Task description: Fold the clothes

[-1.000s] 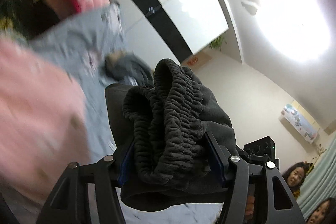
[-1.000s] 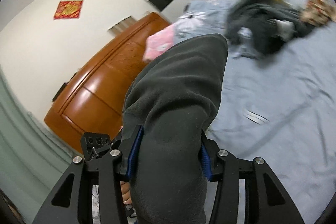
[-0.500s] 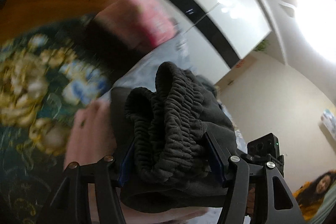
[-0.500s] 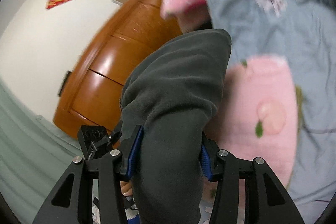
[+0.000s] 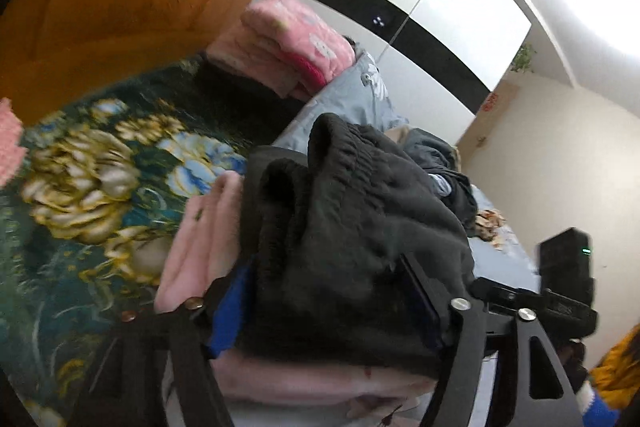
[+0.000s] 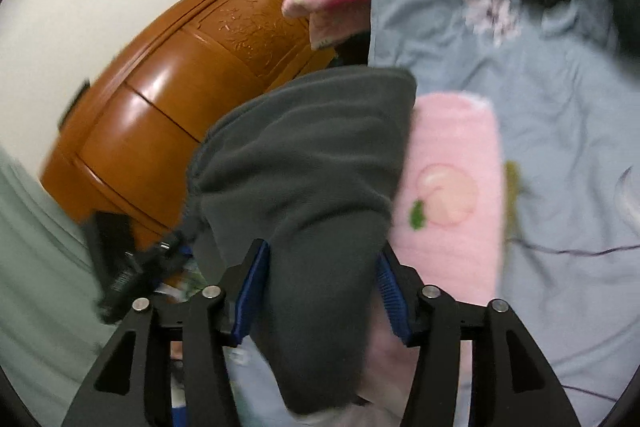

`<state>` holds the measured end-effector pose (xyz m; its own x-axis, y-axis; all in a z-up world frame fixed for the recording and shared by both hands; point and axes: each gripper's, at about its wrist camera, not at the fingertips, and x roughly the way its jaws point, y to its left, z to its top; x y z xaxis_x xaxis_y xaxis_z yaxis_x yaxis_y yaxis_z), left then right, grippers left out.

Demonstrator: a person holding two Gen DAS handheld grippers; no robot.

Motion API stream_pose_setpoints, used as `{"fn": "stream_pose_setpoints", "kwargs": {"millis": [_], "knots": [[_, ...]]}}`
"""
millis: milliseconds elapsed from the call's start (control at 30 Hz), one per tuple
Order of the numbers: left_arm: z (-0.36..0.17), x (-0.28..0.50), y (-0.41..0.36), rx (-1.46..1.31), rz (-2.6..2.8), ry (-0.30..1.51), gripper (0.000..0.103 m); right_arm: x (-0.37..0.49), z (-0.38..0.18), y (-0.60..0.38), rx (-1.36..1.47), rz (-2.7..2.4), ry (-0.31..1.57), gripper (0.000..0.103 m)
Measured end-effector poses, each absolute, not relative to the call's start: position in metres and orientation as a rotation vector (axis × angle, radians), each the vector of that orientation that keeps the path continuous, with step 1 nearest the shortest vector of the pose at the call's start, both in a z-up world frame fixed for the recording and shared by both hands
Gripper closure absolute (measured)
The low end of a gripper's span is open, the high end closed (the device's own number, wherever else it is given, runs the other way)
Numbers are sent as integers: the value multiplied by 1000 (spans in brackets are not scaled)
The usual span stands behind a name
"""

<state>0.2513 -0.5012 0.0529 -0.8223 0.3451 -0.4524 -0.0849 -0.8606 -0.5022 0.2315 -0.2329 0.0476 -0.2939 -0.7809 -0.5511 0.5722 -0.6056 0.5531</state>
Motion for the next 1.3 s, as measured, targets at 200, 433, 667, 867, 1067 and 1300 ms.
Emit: {"fn": "stream_pose_setpoints", "kwargs": {"millis": [200,433,667,867,1067,1300], "knots": [[31,313,-471,-705,2926,-647,0,293,36,-215,886,-2266,-45,14],[-5,349,-430,-745,3051,-574,0,335,-5,-204,868,-2394,138,0],[-23,370,-403,-819,3107,-499,0,362,-16,-193,824,-2443,184,0],[-23,378,-393,-876,3154,-397,0,378,-7,-193,777,-2421,211,0],[-21,380,-392,-899,3201,-364,0,385,-3,-192,764,-2410,209,0],[-19,381,-390,-918,3224,-329,0,386,-1,-190,769,-2409,197,0]]}}
